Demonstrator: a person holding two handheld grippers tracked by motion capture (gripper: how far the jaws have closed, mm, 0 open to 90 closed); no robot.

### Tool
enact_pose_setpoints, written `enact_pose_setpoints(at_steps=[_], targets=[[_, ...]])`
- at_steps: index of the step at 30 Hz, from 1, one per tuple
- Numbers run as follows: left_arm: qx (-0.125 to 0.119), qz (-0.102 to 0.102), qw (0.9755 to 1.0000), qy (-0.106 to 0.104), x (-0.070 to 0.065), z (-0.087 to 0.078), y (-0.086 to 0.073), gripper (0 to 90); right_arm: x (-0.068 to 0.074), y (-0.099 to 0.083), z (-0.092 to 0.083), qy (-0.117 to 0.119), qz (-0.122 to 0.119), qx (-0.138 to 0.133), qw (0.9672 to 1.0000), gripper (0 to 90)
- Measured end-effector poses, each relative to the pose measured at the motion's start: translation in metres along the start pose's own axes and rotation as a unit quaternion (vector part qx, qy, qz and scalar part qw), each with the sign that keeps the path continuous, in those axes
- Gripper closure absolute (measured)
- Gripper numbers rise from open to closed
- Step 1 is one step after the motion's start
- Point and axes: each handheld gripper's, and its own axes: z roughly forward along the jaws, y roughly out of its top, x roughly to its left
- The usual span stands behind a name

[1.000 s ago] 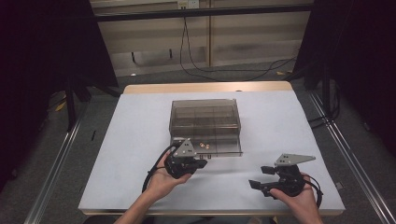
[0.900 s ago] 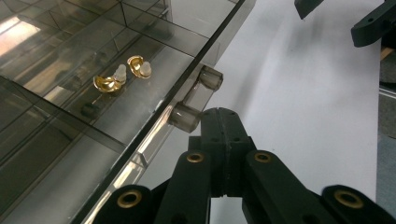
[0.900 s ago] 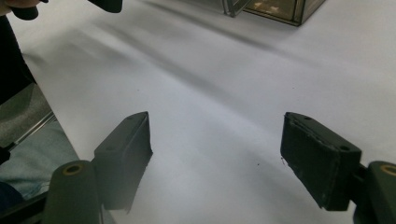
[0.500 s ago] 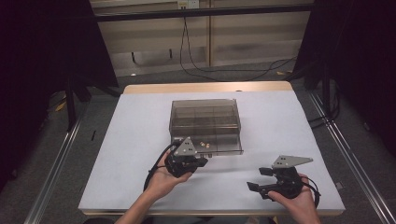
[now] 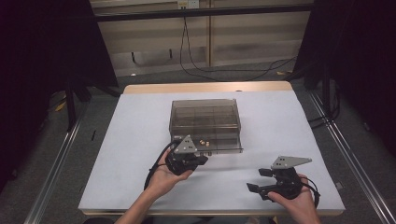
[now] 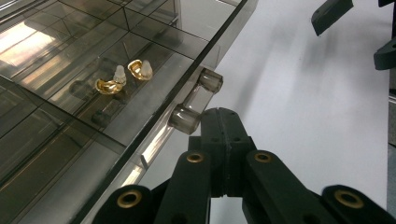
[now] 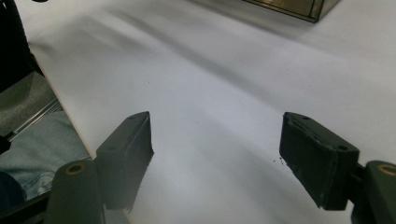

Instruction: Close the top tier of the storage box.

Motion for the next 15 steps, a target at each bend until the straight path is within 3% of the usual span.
enact_pose_setpoints(at_steps=[3,15], targets=[[-0.009,-0.009,0.9999,0.000,0.0023,0.0006,-0.0001,90.0,-0.0001,0.0002,0.0010,0.001,-0.001,0.001,1.0000,26.1],[-0.011,-0.008,0.9998,0.016,0.0080,-0.0019,0.0053,89.8,0.0014,0.0000,0.0018,0.003,-0.002,0.003,1.0000,26.4]])
